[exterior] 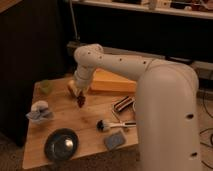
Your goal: Place grapes in table surface
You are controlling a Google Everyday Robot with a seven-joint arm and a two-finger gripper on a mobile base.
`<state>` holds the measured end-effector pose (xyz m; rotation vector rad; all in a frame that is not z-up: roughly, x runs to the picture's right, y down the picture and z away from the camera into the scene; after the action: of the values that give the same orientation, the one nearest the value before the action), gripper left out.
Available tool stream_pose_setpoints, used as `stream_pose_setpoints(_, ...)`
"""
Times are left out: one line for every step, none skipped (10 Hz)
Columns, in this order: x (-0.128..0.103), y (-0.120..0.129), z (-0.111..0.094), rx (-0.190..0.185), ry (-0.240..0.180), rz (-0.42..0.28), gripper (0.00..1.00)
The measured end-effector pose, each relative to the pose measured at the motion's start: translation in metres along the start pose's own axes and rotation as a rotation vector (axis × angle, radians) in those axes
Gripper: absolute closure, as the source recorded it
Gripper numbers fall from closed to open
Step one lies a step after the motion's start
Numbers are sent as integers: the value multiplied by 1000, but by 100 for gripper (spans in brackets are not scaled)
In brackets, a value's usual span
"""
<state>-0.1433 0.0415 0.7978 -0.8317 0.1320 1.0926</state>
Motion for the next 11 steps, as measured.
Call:
stream_pose_setpoints(5,-1,15,-2,21,3,100)
stream_pose_setpoints(8,1,25,-5,37,4,100)
stream_pose_setpoints(9,2,32,-10,48,8,100)
stream_pose_setpoints(12,1,41,-16,62,15,100)
stream_pose_setpoints(15,0,48,-21,74,21,100)
stream_pose_setpoints(15,2,53,-27,81,22,100)
stream_pose_setpoints(16,6,61,-34,96,23,100)
stream_pose_setpoints(18,7,68,-40,108,25,100)
stream_pose_setpoints(20,8,75,-46,118,29,97)
stream_pose_setpoints(21,9,82,-53,129,34,89)
stream_pose_setpoints(22,10,87,-57,138,39,80)
